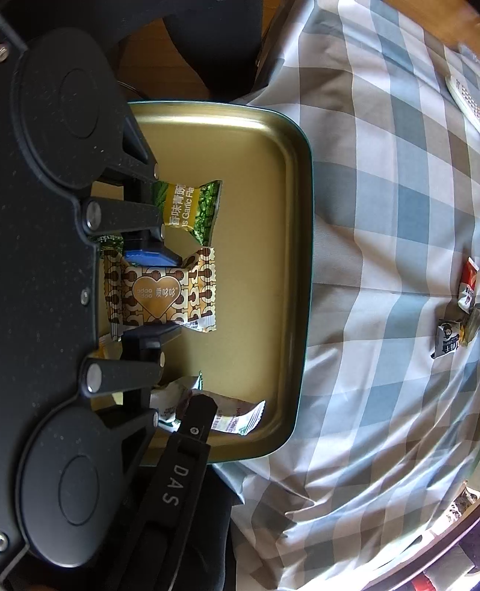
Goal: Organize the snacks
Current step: 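Open the right tool over the tray while the left tool releases the patterned candy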
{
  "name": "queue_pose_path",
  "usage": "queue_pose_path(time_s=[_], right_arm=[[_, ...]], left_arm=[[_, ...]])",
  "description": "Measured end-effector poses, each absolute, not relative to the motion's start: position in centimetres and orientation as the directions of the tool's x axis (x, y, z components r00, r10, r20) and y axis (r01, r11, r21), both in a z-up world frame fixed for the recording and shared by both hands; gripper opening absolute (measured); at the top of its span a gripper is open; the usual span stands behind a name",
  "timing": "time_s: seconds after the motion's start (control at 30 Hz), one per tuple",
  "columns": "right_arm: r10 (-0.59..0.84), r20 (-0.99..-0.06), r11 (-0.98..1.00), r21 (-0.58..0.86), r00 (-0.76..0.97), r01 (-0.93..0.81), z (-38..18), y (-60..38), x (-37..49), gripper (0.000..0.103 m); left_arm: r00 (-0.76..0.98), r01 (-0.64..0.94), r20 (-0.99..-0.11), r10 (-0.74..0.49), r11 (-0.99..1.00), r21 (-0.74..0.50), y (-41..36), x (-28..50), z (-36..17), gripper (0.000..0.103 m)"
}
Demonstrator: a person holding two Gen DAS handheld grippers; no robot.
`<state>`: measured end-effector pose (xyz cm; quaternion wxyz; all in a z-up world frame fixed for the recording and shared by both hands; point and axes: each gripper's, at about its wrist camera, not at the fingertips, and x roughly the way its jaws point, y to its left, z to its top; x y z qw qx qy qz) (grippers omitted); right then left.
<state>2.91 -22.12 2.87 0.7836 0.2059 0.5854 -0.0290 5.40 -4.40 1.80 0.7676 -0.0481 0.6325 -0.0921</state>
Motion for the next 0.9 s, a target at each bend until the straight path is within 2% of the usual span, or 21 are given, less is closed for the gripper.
queue_pose_path(time_s=[0.3,0.9], right_arm=[[0.211,-0.934,0.908,0.297,0.289,0.296,1.8,-21.9,4.3,0.020],[0.198,-0.945,0.921,0.270,0.260,0.280,1.4,-21.1,4.3,0.021]], left_arm=[[0.181,0.041,-0.965,-0.188,0.982,-0.183,-3.5,6.0,1.3,0.041],[0.186,0.053,-0.981,-0.062,0.997,-0.053,-3.2,5.2,1.5,0.042]])
